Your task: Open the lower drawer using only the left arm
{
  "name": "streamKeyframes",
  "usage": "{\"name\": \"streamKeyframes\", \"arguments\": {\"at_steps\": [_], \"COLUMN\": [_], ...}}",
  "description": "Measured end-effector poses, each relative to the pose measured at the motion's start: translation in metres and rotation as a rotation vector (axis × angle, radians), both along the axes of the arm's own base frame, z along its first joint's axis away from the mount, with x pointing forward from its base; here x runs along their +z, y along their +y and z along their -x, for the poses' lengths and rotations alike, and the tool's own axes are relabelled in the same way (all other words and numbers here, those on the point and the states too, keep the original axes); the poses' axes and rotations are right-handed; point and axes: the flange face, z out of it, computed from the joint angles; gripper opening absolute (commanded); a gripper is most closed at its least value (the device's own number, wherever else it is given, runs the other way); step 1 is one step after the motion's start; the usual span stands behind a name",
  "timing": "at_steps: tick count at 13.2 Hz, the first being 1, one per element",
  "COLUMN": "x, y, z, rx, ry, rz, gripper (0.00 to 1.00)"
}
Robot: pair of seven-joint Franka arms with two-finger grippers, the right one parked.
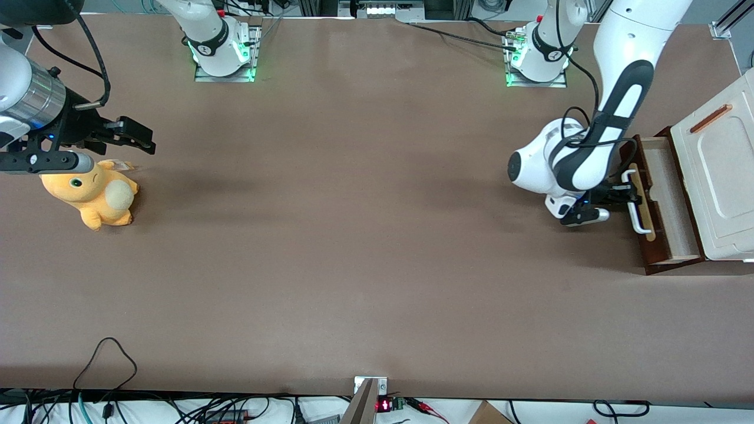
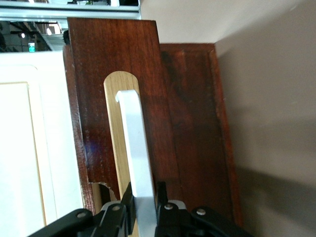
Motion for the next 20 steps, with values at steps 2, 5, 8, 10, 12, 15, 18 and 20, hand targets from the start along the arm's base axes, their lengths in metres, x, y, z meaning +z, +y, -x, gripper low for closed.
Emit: {"name": "streamKeyframes", "arguments": {"at_steps": [2, 5, 8, 10, 12, 15, 18, 20], "x": [0.001, 0.001, 0.000, 0.001, 0.009, 0.072, 0.164, 0.207], "y": [-0.009, -0.009, -0.012, -0.014, -0.020, -0.044, -0.059, -0.065], "z": [0.001, 0.001, 0.000, 0.000, -0.006, -0.034, -0.055, -0.053], "rx": [-0.010, -0.010, -0.027, -0.024, 0.015, 0.132, 0.171, 0.249], "ry": [0.000, 0.002, 0.027, 0.030, 0.014, 0.014, -0.016, -0.058], "rz": [0.008, 0.008, 0.020, 0.032, 0.094, 0.344, 0.545, 0.699], "gripper": [0.04, 0.69, 1.00, 1.00, 1.00, 1.00, 1.00, 1.00]}}
